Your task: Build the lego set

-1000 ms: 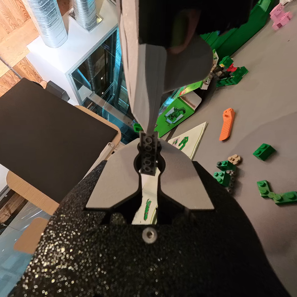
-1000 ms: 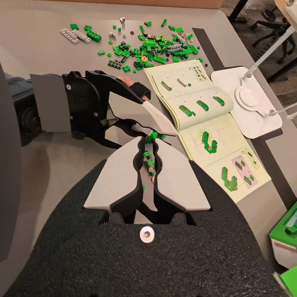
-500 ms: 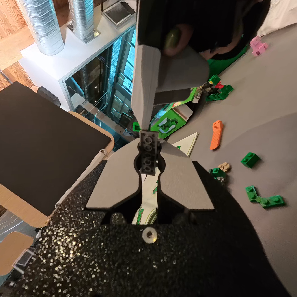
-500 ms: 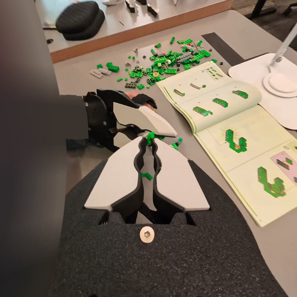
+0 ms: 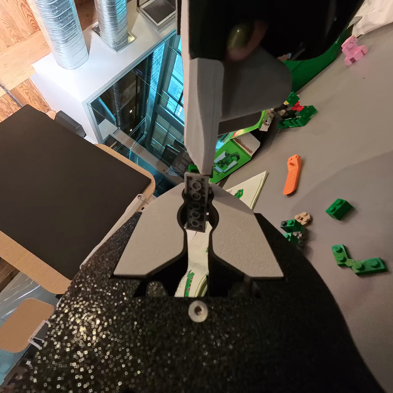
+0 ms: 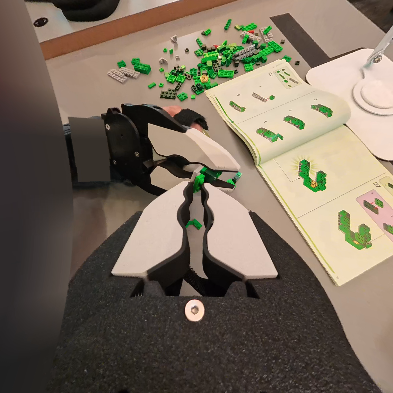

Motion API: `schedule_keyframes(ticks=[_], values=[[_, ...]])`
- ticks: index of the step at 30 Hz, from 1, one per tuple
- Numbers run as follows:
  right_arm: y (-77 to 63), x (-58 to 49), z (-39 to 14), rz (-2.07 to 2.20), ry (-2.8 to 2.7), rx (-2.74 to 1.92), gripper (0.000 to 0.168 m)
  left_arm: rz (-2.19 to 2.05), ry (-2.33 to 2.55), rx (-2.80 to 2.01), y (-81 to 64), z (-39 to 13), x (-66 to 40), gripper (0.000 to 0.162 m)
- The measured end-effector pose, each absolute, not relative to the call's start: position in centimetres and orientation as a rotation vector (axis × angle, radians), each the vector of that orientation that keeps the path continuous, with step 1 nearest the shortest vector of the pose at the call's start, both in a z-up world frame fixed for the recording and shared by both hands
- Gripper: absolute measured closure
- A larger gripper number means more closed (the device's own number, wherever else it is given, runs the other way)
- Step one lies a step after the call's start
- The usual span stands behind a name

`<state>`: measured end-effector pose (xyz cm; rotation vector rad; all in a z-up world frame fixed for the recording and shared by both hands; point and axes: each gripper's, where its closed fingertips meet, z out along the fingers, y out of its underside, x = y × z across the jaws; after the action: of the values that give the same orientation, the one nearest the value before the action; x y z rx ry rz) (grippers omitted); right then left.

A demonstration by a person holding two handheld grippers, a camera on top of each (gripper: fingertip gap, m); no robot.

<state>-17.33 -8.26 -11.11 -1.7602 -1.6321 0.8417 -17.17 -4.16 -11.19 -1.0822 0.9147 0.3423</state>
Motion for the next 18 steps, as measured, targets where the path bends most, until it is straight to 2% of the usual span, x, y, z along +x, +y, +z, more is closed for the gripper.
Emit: schedule_keyframes(ticks=[13,18], values=[[-8.39,-17.74,-10.88,0.839,-1.592,-1.698,0.160,0.395,0.906,-1.079,-4.10,-11.04,-17.38,0.148],[-8.09,-18.03,-10.90,0.676,-1.542,-1.670,0.159,0.475,0.896,-1.100,-3.78,-11.09,-17.84,0.148]])
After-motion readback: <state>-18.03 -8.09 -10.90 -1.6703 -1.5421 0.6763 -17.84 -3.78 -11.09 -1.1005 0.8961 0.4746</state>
